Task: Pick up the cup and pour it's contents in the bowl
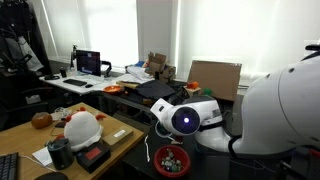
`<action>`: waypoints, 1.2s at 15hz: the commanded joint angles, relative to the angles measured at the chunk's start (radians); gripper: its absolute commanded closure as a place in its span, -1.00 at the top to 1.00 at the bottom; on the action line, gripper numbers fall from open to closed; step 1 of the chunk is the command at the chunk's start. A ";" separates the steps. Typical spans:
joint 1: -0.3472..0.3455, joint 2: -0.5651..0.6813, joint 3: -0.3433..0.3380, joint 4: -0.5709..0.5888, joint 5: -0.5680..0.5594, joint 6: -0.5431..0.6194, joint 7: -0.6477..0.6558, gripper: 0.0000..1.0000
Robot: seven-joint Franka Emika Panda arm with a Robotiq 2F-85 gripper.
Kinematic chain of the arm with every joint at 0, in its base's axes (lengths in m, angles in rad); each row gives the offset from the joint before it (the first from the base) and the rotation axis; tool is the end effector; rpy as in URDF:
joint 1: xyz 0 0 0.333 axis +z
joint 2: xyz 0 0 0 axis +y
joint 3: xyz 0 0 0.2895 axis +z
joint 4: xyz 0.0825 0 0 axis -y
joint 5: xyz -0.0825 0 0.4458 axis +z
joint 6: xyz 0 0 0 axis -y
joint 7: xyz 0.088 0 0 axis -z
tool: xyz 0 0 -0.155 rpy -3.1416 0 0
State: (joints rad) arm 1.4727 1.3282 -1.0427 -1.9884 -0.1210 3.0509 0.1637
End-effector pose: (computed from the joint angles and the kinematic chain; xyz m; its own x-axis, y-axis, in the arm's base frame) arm 0.6246 0.2062 0.0269 0.5267 0.8500 0.0086 0.4510 -0.2880 0.8448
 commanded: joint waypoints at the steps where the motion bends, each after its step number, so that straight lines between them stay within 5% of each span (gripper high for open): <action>1: 0.051 0.036 -0.044 -0.016 0.014 -0.043 0.017 -0.97; 18: 0.081 0.061 -0.064 -0.014 0.000 -0.114 0.030 -0.97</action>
State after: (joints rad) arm 1.5229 1.3753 -1.0815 -1.9889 -0.1208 2.9633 0.1646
